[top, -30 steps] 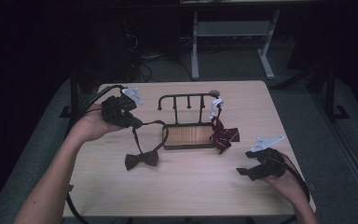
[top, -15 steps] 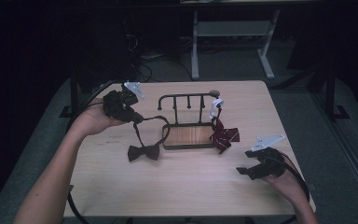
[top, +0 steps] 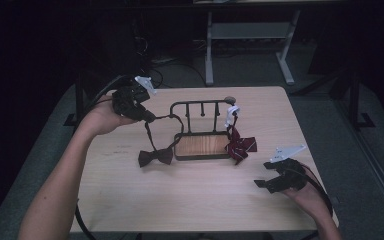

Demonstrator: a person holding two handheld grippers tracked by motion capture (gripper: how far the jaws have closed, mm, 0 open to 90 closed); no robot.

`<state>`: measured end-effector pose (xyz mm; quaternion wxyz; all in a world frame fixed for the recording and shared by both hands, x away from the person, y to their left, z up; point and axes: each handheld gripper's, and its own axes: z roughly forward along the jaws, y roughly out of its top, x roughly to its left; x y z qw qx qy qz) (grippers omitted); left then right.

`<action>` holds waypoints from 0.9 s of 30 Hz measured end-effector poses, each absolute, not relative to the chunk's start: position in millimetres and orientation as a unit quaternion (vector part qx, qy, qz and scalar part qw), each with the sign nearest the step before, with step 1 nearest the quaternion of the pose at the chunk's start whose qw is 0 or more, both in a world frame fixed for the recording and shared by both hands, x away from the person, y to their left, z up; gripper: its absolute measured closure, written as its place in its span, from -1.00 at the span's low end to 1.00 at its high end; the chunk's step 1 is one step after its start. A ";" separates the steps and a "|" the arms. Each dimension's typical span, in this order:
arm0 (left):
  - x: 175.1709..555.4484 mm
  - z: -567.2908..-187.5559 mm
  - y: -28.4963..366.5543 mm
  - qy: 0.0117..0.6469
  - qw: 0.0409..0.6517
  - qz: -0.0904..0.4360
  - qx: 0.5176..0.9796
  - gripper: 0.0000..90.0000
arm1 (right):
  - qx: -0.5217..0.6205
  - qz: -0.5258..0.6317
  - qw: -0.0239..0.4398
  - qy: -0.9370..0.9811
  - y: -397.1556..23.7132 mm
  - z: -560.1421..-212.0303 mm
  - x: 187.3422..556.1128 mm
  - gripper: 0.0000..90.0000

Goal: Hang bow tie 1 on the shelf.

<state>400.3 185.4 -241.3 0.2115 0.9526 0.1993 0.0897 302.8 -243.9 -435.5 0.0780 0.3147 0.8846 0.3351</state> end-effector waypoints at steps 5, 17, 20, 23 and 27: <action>409.1 -238.5 181.8 0.213 0.205 0.101 0.950 1.00 | 0.314 0.336 0.079 0.884 -245.5 -434.6 302.5 -0.47; 433.4 -251.6 186.5 0.260 0.185 0.109 0.942 0.99 | 0.315 0.338 0.078 0.884 -245.6 -433.9 301.2 -0.47; 435.0 -251.8 186.0 0.260 0.171 0.120 0.943 0.99 | 0.314 0.339 0.077 0.884 -245.7 -433.9 301.0 -0.47; 437.4 -253.3 185.5 0.264 0.165 0.127 0.942 0.98 | 0.312 0.339 0.077 0.884 -246.2 -434.0 301.1 -0.47; 439.5 -256.0 183.4 0.268 0.155 0.134 0.941 0.89 | 0.312 0.339 0.077 0.884 -246.6 -434.0 300.9 -0.47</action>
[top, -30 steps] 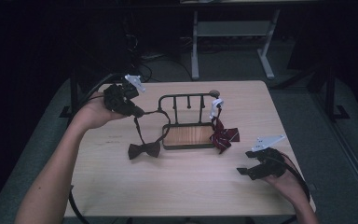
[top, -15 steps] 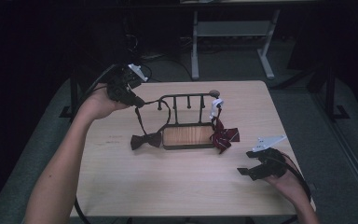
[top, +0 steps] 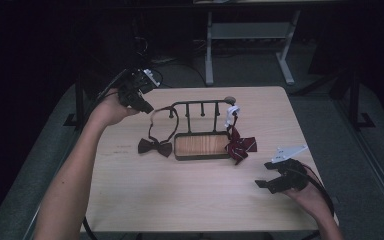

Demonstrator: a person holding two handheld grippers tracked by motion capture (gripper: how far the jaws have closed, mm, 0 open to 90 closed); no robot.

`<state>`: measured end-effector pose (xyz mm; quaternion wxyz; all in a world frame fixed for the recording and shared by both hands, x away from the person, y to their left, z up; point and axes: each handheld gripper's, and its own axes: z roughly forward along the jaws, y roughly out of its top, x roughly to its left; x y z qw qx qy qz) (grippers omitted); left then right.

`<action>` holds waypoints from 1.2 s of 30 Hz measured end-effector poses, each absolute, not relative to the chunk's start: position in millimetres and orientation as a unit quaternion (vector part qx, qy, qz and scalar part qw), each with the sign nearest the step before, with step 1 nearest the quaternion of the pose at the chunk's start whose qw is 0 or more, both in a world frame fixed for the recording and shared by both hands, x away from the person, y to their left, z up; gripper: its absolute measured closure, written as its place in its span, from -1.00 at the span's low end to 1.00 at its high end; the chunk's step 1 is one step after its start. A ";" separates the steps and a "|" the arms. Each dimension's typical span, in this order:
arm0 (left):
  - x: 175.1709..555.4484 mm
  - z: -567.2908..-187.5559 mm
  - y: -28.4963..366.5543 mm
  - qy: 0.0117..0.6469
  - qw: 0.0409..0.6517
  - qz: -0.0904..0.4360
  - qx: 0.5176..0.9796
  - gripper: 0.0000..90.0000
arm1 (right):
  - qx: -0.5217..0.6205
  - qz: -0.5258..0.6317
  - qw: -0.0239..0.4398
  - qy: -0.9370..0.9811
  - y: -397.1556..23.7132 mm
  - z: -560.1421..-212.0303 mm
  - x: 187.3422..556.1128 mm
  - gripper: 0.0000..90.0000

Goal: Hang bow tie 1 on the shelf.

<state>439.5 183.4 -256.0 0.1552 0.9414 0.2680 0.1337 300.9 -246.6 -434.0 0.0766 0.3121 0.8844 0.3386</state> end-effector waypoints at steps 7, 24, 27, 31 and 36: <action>434.3 -252.4 187.6 0.272 0.161 0.137 0.939 0.77 | 0.312 0.339 0.081 0.884 -245.5 -431.5 298.7 -0.47; 406.9 -261.5 204.9 0.264 0.175 0.127 0.940 0.49 | 0.317 0.334 0.086 0.883 -248.9 -431.4 300.7 -0.47; 403.4 -261.5 206.6 0.260 0.180 0.128 0.940 0.47 | 0.320 0.335 0.085 0.882 -249.6 -431.0 300.4 -0.47; 394.8 -262.5 209.6 0.259 0.191 0.129 0.938 0.41 | 0.321 0.334 0.087 0.882 -251.2 -430.6 300.6 -0.47; 383.8 -266.2 213.5 0.255 0.197 0.131 0.938 0.37 | 0.321 0.334 0.086 0.882 -251.4 -430.7 300.7 -0.47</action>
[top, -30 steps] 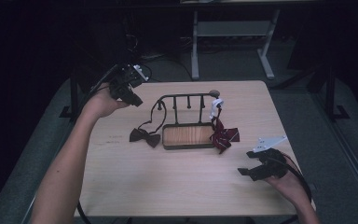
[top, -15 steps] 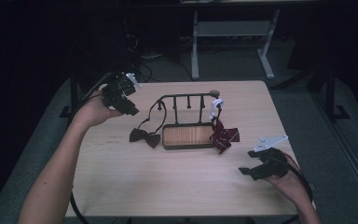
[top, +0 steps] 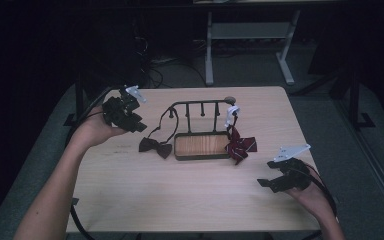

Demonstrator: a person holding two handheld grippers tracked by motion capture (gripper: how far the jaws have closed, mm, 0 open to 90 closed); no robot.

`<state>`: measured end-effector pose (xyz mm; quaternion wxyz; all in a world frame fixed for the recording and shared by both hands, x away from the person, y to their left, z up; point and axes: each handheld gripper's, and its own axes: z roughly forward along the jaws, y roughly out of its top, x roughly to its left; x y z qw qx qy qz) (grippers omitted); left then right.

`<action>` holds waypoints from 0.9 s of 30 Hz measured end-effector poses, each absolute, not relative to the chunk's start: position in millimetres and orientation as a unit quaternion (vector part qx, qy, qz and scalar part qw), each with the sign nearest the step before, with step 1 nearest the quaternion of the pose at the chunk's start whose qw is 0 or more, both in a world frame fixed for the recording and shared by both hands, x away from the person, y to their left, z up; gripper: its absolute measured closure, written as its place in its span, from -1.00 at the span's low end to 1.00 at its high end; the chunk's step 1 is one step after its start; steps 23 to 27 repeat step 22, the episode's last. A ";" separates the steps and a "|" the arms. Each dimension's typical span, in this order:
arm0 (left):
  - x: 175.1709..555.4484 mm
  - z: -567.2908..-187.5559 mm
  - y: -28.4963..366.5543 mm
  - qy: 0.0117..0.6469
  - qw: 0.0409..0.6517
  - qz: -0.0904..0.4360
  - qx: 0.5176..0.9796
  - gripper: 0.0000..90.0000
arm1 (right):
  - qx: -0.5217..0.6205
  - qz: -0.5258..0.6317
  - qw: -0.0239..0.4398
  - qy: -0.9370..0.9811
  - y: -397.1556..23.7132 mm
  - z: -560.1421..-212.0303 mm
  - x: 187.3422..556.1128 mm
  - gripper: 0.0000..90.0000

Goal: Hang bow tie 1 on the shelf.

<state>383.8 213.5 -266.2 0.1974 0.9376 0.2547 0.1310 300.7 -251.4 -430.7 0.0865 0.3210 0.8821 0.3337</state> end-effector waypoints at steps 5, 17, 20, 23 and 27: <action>370.1 -273.4 219.2 0.248 0.206 0.127 0.938 0.33 | 0.320 0.332 0.089 0.883 -251.1 -430.3 300.7 -0.49; 345.3 -297.1 230.4 0.246 0.221 0.119 0.936 0.21 | 0.321 0.332 0.087 0.883 -252.0 -431.5 301.1 -0.49; 340.3 -307.6 231.8 0.245 0.223 0.117 0.936 0.17 | 0.322 0.332 0.087 0.882 -251.9 -432.1 301.4 -0.49; 339.3 -310.0 232.6 0.245 0.226 0.116 0.936 0.17 | 0.323 0.332 0.087 0.882 -252.0 -432.3 301.4 -0.49; 339.3 -310.0 232.6 0.245 0.226 0.116 0.936 0.17 | 0.323 0.332 0.087 0.882 -252.0 -432.3 301.4 -0.49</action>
